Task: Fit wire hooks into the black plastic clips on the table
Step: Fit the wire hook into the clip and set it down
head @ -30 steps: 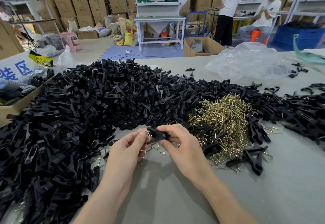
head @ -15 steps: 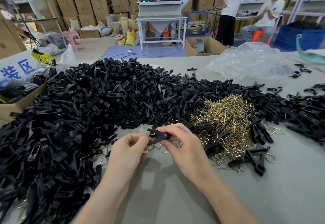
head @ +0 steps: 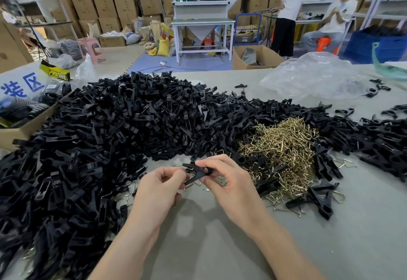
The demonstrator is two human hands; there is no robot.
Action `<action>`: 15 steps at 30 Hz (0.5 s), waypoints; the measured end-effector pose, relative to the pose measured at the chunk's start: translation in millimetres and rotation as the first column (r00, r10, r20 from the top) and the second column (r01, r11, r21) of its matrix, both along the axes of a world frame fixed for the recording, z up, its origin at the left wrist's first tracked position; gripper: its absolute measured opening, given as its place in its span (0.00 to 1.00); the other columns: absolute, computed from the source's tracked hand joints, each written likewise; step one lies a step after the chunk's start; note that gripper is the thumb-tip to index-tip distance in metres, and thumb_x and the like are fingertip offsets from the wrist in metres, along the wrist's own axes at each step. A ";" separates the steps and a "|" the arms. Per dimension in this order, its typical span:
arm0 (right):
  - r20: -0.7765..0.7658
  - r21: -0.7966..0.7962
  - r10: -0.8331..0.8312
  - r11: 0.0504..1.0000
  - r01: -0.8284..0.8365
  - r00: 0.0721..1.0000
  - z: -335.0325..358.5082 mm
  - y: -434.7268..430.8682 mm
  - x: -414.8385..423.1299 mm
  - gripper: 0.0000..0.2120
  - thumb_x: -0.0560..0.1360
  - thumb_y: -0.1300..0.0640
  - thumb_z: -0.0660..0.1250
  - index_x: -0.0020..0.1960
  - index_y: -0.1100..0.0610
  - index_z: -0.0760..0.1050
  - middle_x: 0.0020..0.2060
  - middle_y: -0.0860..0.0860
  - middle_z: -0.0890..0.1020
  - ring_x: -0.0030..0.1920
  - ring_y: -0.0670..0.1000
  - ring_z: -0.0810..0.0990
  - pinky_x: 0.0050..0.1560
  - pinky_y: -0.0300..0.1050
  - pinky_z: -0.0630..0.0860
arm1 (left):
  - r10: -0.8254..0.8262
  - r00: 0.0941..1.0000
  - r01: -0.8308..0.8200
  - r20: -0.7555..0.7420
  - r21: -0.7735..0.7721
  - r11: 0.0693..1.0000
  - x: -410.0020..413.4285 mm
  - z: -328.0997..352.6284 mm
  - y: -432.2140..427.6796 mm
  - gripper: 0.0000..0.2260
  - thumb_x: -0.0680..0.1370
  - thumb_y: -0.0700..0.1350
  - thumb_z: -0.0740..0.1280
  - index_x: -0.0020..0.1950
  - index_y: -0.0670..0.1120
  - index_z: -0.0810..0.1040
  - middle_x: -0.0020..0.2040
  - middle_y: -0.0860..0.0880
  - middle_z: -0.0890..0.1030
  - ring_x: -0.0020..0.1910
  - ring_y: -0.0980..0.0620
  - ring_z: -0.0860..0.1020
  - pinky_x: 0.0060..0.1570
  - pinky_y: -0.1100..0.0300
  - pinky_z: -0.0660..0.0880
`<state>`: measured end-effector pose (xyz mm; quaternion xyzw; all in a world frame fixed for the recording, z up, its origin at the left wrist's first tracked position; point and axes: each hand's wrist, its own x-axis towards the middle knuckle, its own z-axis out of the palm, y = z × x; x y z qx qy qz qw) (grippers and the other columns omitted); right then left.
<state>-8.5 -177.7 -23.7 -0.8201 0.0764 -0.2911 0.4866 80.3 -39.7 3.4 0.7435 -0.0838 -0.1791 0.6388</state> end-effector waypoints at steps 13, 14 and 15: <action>0.028 0.022 0.018 1.000 -0.019 0.999 1.6 0.5 1.3 0.16 0.77 0.65 0.72 0.61 0.50 0.82 0.55 0.40 0.80 0.57 0.44 0.81 0.60 0.37 0.76 | -0.007 0.999 0.007 0.044 -0.009 1.000 -1.9 1.4 1.0 0.05 0.75 0.44 0.70 0.42 0.44 0.83 0.31 0.54 0.81 0.26 0.60 0.73 0.26 0.70 0.71; 0.029 0.011 0.016 1.000 -0.016 0.999 1.8 0.6 1.4 0.16 0.77 0.64 0.72 0.61 0.50 0.82 0.55 0.40 0.80 0.57 0.44 0.81 0.60 0.37 0.76 | -0.008 0.999 0.009 0.046 -0.006 1.000 -2.2 0.6 1.0 0.05 0.75 0.44 0.70 0.42 0.45 0.84 0.31 0.54 0.81 0.26 0.60 0.74 0.27 0.70 0.71; 0.029 -0.003 0.014 1.000 -0.014 0.999 1.9 1.1 1.2 0.16 0.77 0.65 0.72 0.61 0.50 0.82 0.55 0.40 0.80 0.57 0.44 0.81 0.59 0.37 0.76 | -0.009 0.999 0.010 0.047 -0.006 1.000 -2.6 -0.4 0.4 0.05 0.75 0.44 0.70 0.42 0.46 0.84 0.31 0.54 0.82 0.27 0.62 0.75 0.27 0.70 0.71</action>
